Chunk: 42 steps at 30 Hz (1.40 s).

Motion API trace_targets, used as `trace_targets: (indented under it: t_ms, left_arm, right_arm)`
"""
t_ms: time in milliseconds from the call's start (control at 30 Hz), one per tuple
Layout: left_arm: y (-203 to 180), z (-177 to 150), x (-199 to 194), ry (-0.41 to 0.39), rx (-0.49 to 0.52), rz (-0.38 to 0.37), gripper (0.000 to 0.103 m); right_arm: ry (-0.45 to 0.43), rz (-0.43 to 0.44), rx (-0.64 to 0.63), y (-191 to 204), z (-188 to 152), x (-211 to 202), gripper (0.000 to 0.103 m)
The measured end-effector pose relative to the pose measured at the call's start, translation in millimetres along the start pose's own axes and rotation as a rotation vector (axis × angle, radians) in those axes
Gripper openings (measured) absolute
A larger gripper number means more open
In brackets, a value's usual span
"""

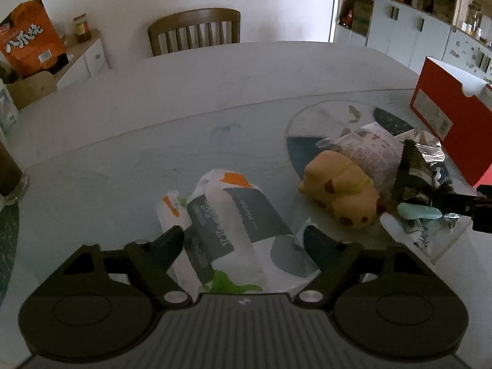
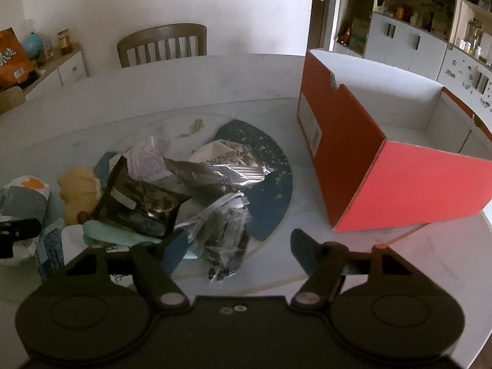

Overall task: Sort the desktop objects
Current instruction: 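Grasp the dark crumpled wrapper with the right tool while the left tool grasps the white-green-orange snack bag, then carry the dark wrapper and the snack bag over the red shoebox with both tools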

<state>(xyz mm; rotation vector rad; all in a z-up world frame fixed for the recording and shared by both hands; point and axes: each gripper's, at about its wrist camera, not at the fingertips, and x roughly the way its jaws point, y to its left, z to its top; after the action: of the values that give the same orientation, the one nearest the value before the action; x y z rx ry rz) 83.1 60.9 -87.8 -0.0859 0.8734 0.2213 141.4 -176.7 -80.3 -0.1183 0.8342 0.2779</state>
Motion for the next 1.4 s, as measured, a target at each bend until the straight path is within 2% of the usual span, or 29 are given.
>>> trace_targets:
  t_ms: [200, 433, 700, 1067, 1400]
  left_arm:
    - [1, 0, 0, 0.002, -0.004, 0.005, 0.073]
    - [5, 2, -5, -0.007, -0.037, -0.009, 0.054]
    - [13, 6, -9, -0.007, -0.094, -0.042, 0.036]
    - [22, 8, -20, -0.036, -0.14, -0.062, 0.012]
    - [21, 13, -42, -0.096, -0.135, -0.062, 0.005]
  right_arm:
    - [0.021, 0.004, 0.005, -1, -1, 7, 0.059]
    - [0.043, 0.034, 0.006, 0, 2, 9, 0.04]
    - [0.05, 0.028, -0.015, 0, 3, 7, 0.026]
    - [0.026, 0.037, 0.006, -17, 7, -15, 0.023]
    - [-0.015, 0.064, 0.01, -30, 18, -44, 0.022]
